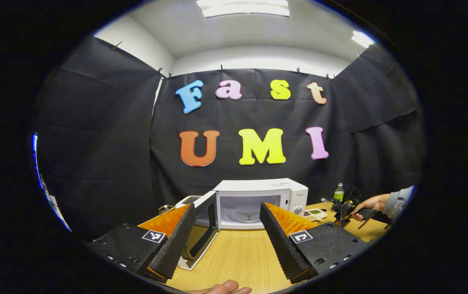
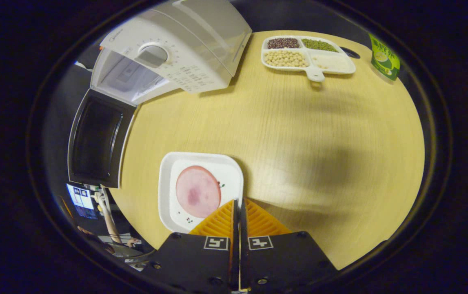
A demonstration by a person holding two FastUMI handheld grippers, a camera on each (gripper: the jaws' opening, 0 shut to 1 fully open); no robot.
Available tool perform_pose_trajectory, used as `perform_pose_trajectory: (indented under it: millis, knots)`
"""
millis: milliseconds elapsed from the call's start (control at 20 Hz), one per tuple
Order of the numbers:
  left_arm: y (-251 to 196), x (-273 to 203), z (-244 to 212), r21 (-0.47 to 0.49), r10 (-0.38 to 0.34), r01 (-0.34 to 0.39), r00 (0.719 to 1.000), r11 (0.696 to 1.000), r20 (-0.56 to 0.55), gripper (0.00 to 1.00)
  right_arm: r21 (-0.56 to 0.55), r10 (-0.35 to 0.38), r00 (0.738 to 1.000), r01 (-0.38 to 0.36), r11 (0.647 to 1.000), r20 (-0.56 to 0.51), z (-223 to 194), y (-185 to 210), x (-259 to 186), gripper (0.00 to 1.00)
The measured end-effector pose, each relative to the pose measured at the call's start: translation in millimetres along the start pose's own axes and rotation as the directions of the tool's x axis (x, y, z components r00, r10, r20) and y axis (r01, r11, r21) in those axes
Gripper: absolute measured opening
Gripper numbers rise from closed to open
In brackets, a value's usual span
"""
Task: Open the microwave oven with the left hand, put the food in, and close the microwave oven.
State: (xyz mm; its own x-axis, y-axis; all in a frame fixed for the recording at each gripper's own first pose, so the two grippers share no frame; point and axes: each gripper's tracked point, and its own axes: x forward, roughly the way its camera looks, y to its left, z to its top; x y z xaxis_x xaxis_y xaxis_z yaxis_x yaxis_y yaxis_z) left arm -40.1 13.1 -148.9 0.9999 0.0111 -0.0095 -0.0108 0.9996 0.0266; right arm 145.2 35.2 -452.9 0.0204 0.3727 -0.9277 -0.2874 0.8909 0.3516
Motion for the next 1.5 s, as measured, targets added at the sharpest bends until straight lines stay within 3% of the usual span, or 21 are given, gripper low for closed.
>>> perform_pose_trajectory:
  millis: [150,400,600,950,1300,1350,1400,1450,1500]
  knots:
    - [-0.7,-8.0,1.9,0.018,0.016,-0.016,1.0,1.0,0.008,0.94,-0.008,0.019,1.0,-0.019,1.0,-0.02,-0.4,-0.9,-0.3,0.04]
    - [-7.8,-23.5,1.1,-0.045,-0.004,0.004,1.0,0.999,0.011,0.94,0.119,0.067,0.996,-0.074,0.99,0.056,-5.0,1.3,-1.2,0.04]
    - [-12.7,-38.7,-0.1,-0.019,-0.032,0.032,1.0,0.999,0.002,0.94,0.27,0.145,0.985,-0.166,0.949,0.098,-31.7,6.1,-0.9,0.04]
    - [-9.6,-61.2,-2.0,0.017,-0.072,0.072,0.997,0.997,-0.006,0.94,0.407,0.142,0.968,-0.216,0.888,0.205,-63.5,18.3,-33.0,0.04]
    - [8.4,-73.6,-7.2,0.001,-0.111,0.111,0.994,0.994,-0.026,0.94,0.37,0.196,0.933,-0.304,0.878,0.301,-34.7,79.5,-52.4,0.04]
    - [12.8,-75.1,-7.1,0.009,-0.112,0.113,0.993,0.994,-0.021,0.94,0.371,0.199,0.926,-0.316,0.874,0.32,-25.6,89.3,-52.7,0.0]
    - [17.1,-75.3,-6.1,0.015,-0.11,0.11,0.994,0.994,-0.018,0.94,0.369,0.203,0.92,-0.327,0.87,0.337,-17.7,100.3,-50.8,0.04]
    - [21.7,-75.5,-6.6,0.018,-0.106,0.106,0.994,0.994,-0.019,0.82,0.374,0.209,0.913,-0.341,0.863,0.352,-9.6,111.3,-49.5,0.04]
    - [25.5,-75.5,-7.9,0.02,-0.104,0.104,0.994,0.994,-0.021,0.82,0.375,0.215,0.906,-0.354,0.857,0.364,-2.6,122.4,-48.1,0.04]
